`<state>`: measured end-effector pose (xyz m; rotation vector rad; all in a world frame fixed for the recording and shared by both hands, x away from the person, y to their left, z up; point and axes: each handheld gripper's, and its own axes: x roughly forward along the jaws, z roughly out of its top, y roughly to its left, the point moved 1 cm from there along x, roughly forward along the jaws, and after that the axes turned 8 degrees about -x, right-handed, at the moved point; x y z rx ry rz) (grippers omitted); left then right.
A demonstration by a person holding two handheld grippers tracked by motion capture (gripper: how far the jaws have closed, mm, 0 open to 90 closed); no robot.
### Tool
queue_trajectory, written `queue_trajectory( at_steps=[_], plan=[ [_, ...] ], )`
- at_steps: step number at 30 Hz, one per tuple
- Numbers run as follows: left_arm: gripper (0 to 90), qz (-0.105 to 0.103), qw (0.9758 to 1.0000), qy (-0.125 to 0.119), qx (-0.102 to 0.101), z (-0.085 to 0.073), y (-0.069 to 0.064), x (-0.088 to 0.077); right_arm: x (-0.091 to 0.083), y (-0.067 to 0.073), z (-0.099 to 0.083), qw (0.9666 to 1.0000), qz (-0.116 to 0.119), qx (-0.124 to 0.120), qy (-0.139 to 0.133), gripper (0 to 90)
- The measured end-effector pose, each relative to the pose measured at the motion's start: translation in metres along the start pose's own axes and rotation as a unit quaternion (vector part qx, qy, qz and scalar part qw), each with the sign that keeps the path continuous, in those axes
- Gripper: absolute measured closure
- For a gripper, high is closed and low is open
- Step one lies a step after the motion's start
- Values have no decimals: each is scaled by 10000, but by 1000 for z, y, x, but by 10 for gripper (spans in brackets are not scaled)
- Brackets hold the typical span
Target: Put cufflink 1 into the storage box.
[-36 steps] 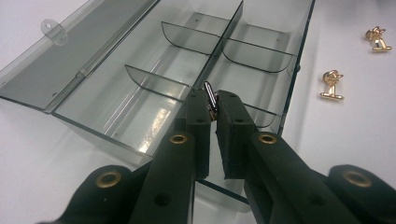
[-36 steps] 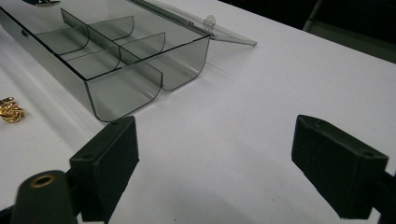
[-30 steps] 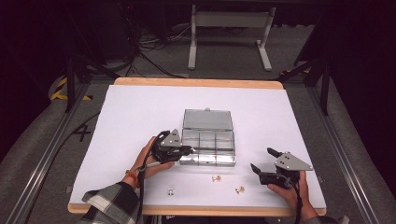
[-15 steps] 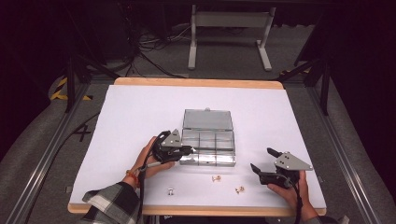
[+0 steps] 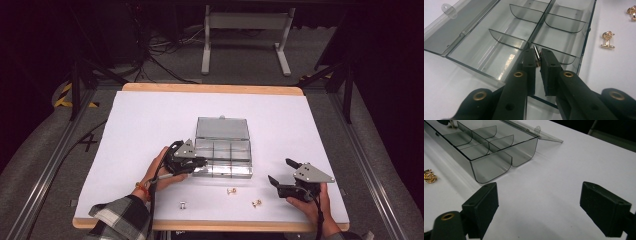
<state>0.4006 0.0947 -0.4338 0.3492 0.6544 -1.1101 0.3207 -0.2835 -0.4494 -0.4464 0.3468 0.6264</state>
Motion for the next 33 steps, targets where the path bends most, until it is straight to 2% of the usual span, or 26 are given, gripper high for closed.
queue_trajectory(
  at_steps=[5, 11, 13, 15, 16, 18, 21, 23, 27, 30, 33],
  plan=[
    [807, 20, 10000, -56, 14, 1, 0, -3, 0, 0, 0, 10000, 10, -5, -3, 160],
    [794, 52, 9997, -246, 24, 0, 0, -12, 0, 0, 0, 10000, 13, -7, 7, 160],
    [781, 63, 9992, -389, 7, -2, -3, -22, 0, 0, 0, 10000, -1, -15, -9, 161],
    [775, 51, 9991, -431, 13, -3, -4, -26, 0, 0, 0, 10000, -2, 7, -24, 161],
    [764, 108, 9988, -482, 4, -7, -6, -34, 0, 0, 0, 10000, 4, 19, -25, 161],
    [739, 85, 9982, -586, -127, -12, -9, -43, 0, 0, 0, 10000, 6, 19, -19, 161],
    [699, 162, 9978, -632, -129, -16, -12, -49, -1, 0, 0, 10000, 5, 15, -35, 161],
    [685, 155, 9974, -696, -139, -26, -20, -60, -1, -1, 0, 10000, 3, 41, -37, 161],
    [640, 112, 9976, -675, -136, -37, -27, -66, 0, -1, 0, 10000, 4, 29, -22, 162],
    [591, 131, 9981, -591, -87, -52, -36, -71, 0, -1, 0, 10000, -7, 20, 8, 162],
    [569, 71, 9984, -545, -94, -58, -40, -72, 1, -1, 0, 10000, 9, 34, 36, 162]
  ],
)
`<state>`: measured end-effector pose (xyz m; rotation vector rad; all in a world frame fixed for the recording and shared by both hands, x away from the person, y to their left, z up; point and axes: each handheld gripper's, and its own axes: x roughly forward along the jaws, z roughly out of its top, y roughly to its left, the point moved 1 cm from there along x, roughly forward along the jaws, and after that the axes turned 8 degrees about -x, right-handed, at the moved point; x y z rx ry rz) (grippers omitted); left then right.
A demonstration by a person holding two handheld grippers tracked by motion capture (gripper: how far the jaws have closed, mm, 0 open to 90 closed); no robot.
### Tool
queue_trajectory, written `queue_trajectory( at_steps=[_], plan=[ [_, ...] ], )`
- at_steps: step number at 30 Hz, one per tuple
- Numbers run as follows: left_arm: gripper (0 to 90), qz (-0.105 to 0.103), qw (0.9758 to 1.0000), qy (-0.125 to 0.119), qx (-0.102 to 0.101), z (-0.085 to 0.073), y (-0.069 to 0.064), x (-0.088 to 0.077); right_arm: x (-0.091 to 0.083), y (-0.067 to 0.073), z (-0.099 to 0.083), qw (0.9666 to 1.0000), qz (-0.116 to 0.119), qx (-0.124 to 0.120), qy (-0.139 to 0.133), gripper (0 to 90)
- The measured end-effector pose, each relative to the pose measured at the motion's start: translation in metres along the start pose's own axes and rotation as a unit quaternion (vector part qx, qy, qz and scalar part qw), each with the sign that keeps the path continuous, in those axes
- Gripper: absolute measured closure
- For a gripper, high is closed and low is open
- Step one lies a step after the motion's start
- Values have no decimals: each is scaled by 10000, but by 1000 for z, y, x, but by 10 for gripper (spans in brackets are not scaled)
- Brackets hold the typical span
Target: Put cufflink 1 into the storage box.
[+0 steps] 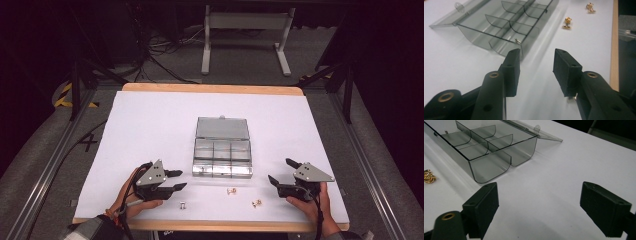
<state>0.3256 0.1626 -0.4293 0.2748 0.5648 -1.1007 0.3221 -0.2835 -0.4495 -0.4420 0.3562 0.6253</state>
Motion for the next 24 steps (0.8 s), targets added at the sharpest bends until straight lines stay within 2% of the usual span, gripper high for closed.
queue_trajectory(
  at_steps=[1, 5, 9, 13, 18, 24],
  plan=[
    [562, -72, 9999, 74, -26, -6, -2, -1, 0, 0, 0, 10000, 1, 18, 4, 162],
    [541, -130, 9996, 238, -14, -16, -6, -1, 0, 0, 0, 10000, 1, 30, -6, 161],
    [527, -261, 9993, 238, -80, -23, -10, -1, 0, 0, 0, 10000, -9, 21, -15, 161],
    [521, -364, 9986, 384, -69, -28, -14, 3, 0, 0, 0, 10000, 7, 20, 12, 161],
    [520, -514, 9975, 485, -63, -30, -16, 7, 0, 0, 0, 10000, 2, -11, 22, 161],
    [571, -669, 9955, 664, -125, -33, -16, 14, 1, 0, 0, 10000, 21, 5, 22, 161]
  ],
)
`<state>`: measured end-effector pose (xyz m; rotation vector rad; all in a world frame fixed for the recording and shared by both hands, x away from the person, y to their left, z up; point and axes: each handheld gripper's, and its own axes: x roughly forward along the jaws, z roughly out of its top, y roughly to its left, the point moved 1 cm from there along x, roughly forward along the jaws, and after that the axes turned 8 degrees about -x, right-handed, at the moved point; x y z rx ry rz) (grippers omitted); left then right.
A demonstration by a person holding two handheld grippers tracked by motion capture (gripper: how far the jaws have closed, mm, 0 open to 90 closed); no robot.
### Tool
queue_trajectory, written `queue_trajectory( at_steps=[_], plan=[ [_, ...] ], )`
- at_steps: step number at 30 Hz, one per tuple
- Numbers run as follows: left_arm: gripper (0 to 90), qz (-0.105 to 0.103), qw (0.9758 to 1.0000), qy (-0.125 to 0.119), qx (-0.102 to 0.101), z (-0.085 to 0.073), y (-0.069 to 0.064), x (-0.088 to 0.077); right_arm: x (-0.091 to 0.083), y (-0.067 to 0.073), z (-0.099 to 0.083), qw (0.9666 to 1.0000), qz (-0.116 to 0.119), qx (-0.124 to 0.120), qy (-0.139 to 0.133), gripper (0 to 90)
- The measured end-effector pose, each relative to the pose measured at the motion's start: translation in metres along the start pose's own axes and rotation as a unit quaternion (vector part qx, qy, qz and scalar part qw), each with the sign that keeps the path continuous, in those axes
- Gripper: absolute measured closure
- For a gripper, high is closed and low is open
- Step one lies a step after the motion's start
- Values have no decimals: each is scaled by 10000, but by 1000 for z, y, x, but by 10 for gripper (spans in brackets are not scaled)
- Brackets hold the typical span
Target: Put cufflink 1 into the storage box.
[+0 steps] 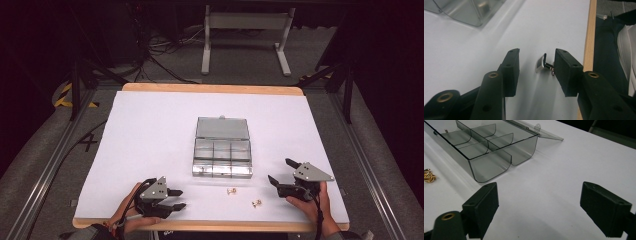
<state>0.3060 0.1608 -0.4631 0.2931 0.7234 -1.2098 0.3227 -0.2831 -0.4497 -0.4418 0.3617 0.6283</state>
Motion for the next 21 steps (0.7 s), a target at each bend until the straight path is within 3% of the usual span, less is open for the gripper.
queue_trajectory(
  at_steps=[8, 16, 21],
  plan=[
    [585, -38, 10000, -34, 48, 1, -2, -2, 0, 1, 0, 10000, 0, -42, 29, 161],
    [596, -63, 9998, 138, 111, 0, -4, 3, 1, 1, 0, 10000, 15, -58, 49, 161],
    [663, 26, 9998, 125, 124, 0, -3, 4, 1, 1, 0, 10000, 21, -70, 50, 161]
  ],
)
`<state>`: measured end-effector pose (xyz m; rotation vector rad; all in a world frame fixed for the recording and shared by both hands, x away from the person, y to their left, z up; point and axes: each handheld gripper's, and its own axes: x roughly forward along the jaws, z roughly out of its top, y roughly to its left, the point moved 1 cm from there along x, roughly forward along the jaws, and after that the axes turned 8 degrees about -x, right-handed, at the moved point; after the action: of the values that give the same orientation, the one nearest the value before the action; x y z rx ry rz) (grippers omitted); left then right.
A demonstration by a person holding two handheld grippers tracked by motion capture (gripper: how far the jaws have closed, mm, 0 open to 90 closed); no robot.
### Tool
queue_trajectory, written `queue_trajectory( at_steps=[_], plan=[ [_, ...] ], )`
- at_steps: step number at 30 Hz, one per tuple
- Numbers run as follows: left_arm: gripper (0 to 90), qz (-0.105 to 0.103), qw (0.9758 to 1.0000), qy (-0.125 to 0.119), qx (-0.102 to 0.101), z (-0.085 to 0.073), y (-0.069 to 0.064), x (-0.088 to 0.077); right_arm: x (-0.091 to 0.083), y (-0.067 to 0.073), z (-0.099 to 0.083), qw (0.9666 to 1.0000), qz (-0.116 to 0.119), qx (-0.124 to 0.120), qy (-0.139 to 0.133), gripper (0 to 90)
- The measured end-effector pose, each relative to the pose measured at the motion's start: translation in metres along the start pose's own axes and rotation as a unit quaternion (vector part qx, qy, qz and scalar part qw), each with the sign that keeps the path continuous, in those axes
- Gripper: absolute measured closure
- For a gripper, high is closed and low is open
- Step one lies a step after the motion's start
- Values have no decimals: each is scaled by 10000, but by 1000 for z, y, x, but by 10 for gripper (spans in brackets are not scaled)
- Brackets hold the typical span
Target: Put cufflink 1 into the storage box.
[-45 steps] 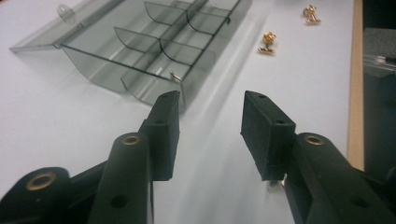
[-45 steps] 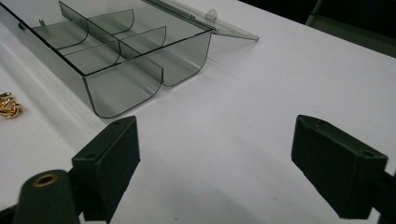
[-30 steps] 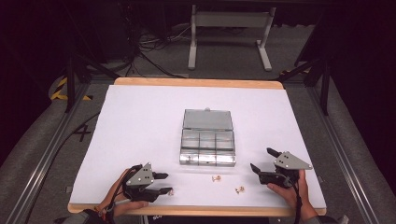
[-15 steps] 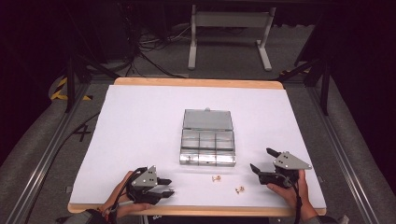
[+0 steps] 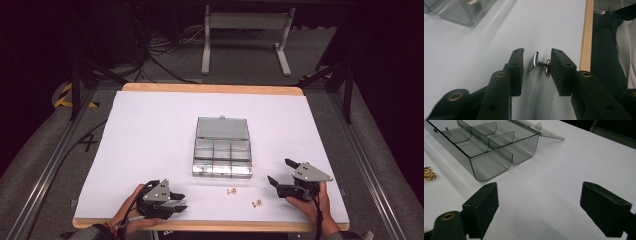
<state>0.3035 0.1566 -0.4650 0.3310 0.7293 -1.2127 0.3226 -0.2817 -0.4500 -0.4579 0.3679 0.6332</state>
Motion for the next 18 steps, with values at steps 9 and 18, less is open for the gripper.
queue_trajectory(
  at_steps=[9, 18],
  plan=[
    [717, 151, 9998, 32, 116, 1, -2, 0, 0, 1, 0, 10000, -1, -17, 25, 161],
    [717, 180, 9998, -31, 83, 1, -1, 0, 0, 1, 0, 10000, 2, -18, 26, 161]
  ],
)
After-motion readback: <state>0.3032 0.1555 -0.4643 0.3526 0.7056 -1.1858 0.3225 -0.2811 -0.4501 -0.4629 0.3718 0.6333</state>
